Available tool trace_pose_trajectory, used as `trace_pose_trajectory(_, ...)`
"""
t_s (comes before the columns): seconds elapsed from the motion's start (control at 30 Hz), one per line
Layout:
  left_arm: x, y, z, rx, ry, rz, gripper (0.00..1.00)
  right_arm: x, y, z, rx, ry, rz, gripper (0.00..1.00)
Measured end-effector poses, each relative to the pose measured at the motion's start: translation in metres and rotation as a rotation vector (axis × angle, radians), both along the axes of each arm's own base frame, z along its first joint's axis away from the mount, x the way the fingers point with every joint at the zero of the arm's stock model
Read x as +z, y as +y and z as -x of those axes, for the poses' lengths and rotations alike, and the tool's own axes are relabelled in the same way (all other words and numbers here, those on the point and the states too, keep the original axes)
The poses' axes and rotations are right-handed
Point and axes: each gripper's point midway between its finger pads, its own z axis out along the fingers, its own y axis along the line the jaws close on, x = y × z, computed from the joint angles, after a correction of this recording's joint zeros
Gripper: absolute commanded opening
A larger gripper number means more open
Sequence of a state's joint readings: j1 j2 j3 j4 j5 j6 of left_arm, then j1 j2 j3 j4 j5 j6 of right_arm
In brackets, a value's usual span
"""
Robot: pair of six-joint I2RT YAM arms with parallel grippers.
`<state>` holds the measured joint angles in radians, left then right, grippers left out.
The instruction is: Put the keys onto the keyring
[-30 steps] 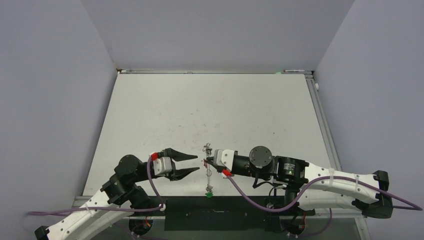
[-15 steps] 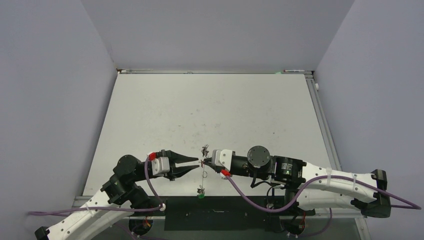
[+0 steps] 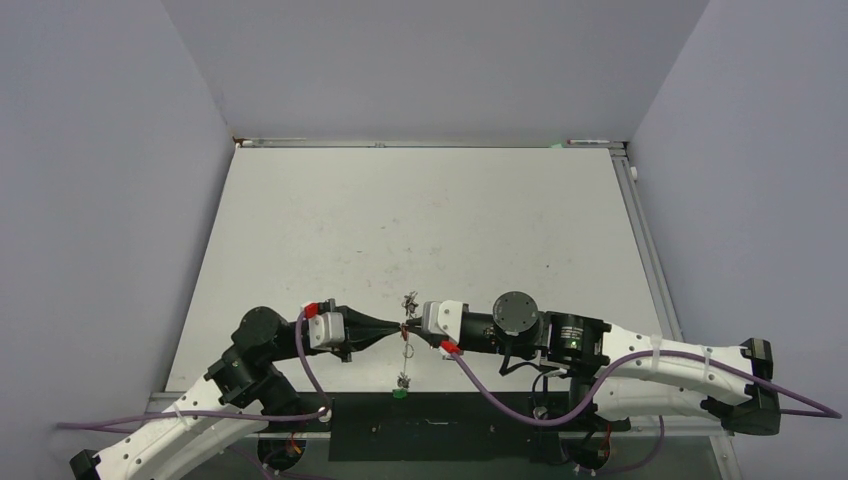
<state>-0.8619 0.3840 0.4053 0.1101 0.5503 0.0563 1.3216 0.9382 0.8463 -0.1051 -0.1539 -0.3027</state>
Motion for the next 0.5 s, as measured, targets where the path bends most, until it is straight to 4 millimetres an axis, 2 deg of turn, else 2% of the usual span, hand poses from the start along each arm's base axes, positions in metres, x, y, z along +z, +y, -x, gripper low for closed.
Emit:
trace_pose_trajectory(0.17, -0.001, -0.001, 0.000, -0.005, 0.003, -0.004, 0.00, -0.002, 0.002, 0.000, 0.005, 0.002, 0.003, 0.05)
trace_pose_trajectory(0.5, 0.001, -0.001, 0.000, -0.004, -0.004, 0.004, 0.00, 0.009, 0.004, 0.000, 0.008, -0.010, -0.047, 0.05)
